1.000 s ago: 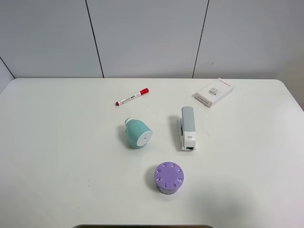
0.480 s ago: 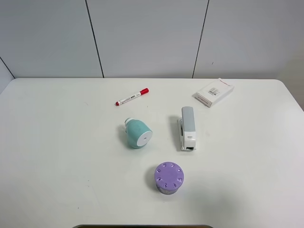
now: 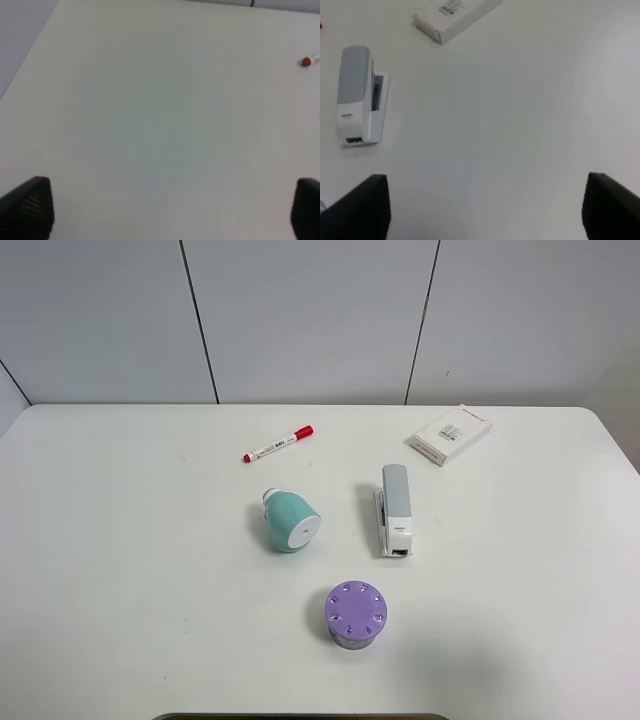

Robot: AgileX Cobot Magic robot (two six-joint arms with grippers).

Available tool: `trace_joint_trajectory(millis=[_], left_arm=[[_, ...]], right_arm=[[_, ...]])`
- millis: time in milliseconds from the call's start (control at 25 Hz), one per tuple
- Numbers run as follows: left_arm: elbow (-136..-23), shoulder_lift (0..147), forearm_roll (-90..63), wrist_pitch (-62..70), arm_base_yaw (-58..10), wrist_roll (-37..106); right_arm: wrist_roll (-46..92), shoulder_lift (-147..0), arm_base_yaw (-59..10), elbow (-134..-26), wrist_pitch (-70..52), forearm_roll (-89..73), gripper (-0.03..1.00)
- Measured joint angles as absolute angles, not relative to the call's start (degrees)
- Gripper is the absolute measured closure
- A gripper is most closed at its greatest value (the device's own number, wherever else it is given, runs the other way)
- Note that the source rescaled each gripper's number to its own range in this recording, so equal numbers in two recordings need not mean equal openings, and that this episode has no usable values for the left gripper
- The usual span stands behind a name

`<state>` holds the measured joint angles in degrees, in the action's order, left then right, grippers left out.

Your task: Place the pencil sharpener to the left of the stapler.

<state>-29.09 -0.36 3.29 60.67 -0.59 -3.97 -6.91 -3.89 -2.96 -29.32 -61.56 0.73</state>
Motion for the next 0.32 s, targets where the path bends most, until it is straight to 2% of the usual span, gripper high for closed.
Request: trace_joint_trajectory(millis=[320], left_arm=[[-29.1,-0.4,3.3,60.7,-0.6,-4.0]], right_arm=[[-6.9,-3.9,-3.0,-29.3,-61.5,3.4,0.35]])
